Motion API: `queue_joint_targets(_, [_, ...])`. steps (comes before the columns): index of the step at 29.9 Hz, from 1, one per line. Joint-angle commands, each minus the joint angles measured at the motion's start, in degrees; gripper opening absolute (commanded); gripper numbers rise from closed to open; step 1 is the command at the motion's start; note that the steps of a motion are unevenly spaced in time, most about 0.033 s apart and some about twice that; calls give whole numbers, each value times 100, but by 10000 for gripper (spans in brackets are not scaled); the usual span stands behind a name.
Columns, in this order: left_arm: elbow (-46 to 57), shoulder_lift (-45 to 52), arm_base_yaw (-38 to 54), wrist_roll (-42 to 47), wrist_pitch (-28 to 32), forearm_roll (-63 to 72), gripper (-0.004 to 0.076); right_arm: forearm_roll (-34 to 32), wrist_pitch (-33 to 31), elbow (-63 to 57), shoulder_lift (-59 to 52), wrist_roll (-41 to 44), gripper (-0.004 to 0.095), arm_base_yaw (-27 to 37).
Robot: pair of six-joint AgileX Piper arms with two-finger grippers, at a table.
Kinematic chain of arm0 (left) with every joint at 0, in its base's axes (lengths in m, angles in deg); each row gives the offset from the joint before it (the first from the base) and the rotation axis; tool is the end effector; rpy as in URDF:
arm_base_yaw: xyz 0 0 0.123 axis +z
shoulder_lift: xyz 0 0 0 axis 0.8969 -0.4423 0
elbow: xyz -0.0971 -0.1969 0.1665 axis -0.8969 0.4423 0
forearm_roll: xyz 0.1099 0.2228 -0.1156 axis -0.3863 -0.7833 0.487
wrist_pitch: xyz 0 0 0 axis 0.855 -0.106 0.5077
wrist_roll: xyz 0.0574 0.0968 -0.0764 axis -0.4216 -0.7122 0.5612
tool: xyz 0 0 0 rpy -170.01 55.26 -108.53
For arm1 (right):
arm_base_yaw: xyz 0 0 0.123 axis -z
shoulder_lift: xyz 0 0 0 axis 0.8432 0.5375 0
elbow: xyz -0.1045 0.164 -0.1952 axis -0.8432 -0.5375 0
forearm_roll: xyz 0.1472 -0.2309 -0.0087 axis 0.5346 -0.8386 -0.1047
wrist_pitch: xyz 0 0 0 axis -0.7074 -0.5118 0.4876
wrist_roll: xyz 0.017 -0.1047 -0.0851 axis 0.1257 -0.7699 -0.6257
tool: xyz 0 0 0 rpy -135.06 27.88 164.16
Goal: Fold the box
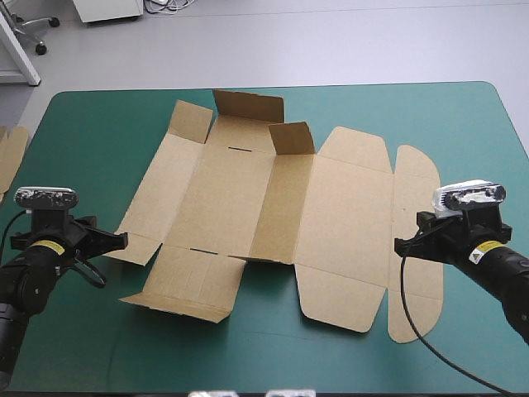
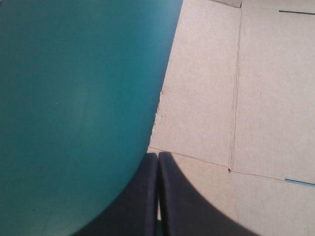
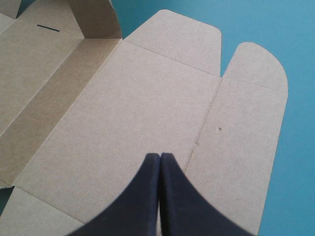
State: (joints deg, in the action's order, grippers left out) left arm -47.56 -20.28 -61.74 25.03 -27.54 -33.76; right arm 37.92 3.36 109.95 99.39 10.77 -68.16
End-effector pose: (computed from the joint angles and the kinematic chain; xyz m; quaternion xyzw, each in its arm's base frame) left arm 0.2360 0.0059 0.2871 0.0231 0.8892 0.0181 0.4566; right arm 0.2203 0.0535 0.3191 -0.0774 0.8650 0.0974 0.4861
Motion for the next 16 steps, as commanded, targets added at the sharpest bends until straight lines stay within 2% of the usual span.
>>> queue_joint_targets(1, [-212,50,-18,-6,296,46,-15,15,333,212,-52,-42,-34,52])
queue_joint_targets(16, [-212,50,-18,-6,256,70,-15,15,311,212,-52,-42,-34,52])
